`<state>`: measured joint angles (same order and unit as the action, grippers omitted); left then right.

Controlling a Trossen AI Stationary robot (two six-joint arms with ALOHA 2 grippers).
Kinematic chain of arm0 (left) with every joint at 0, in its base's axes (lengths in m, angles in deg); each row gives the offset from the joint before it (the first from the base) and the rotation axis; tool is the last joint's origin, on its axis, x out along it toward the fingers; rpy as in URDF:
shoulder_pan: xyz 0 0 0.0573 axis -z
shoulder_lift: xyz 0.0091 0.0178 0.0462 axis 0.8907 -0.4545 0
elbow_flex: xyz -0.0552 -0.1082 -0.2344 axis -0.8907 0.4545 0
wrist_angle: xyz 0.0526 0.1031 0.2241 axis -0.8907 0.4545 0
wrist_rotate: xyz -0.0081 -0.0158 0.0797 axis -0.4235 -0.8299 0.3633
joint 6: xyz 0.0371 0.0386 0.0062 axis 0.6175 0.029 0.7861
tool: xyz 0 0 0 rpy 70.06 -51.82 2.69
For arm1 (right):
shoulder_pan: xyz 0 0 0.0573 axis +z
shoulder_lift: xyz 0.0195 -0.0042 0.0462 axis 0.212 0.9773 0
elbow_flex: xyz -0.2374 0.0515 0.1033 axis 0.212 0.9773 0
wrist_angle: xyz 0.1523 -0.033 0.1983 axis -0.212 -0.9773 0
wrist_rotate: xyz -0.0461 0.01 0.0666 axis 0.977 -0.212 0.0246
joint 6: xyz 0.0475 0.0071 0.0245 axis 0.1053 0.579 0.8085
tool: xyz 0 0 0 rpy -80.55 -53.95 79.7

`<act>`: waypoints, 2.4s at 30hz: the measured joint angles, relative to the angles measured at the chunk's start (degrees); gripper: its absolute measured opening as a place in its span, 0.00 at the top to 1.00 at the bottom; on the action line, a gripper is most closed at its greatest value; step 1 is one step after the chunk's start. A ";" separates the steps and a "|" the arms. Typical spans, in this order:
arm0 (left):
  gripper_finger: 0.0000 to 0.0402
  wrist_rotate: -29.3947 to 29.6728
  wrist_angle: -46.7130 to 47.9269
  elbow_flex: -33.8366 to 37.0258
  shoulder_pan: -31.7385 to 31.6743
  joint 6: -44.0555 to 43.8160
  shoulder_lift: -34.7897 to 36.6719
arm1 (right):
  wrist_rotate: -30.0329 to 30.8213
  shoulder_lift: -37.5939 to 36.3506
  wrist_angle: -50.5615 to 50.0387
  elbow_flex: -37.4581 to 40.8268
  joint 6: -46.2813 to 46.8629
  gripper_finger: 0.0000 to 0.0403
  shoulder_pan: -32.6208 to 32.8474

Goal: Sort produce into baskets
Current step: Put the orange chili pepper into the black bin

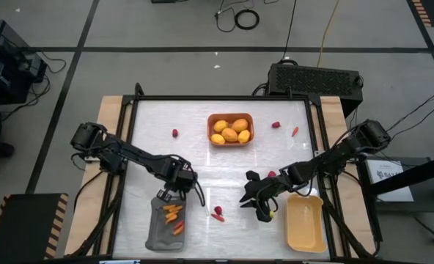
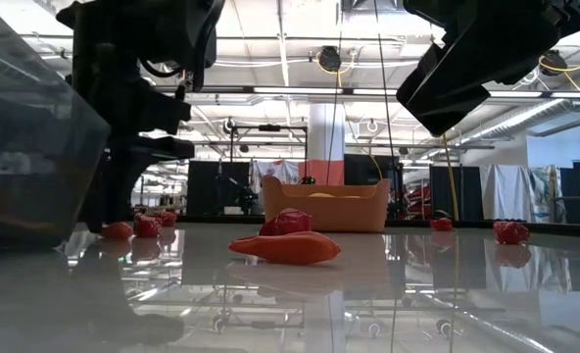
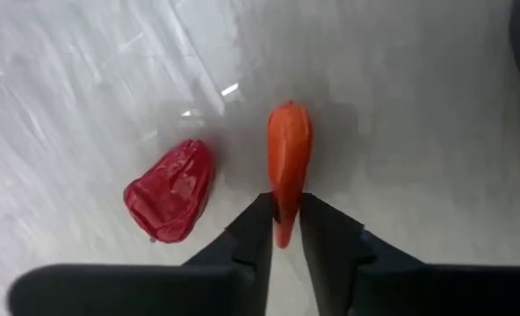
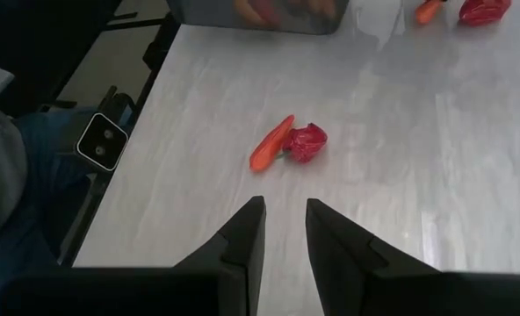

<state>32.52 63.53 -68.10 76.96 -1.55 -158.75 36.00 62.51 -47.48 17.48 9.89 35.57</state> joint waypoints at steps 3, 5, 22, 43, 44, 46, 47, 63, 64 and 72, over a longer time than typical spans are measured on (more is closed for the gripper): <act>0.91 0.00 0.06 0.00 0.11 -0.22 0.00 | 0.00 0.00 0.00 0.00 -0.04 0.81 0.00; 0.95 -0.02 0.06 0.00 0.28 -0.22 0.00 | 0.00 0.00 0.00 0.00 -0.07 0.81 0.00; 0.99 3.59 7.53 -8.19 2.41 -2.16 2.52 | -0.03 0.00 0.26 0.02 1.77 0.81 0.02; 0.99 3.40 9.76 -18.13 21.06 -26.93 5.14 | -0.06 0.63 9.50 0.04 2.53 0.81 2.21; 0.99 3.04 9.89 -17.85 21.99 -29.51 5.14 | 0.03 0.63 9.70 0.04 2.78 0.81 2.23; 0.99 3.03 9.92 -17.42 23.69 -34.85 5.14 | 0.04 0.63 10.47 0.04 2.82 0.81 2.25; 0.99 3.03 9.87 -17.32 24.45 -37.15 5.14 | 0.04 0.63 10.65 0.04 2.84 0.81 2.25; 0.79 3.15 9.54 -17.20 27.02 -54.73 5.11 | 7.90 0.63 11.32 0.04 4.58 0.81 9.73; 0.76 3.15 9.54 -17.20 27.02 -54.73 5.11 | 8.87 0.63 11.32 0.04 4.61 0.81 10.49; 0.64 3.15 8.30 -17.18 26.60 -59.08 5.11 | 12.18 0.63 12.08 0.04 5.23 0.81 13.68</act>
<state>35.68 71.83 -85.28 103.56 -60.63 -153.63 48.18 63.14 -35.40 17.52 15.13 49.26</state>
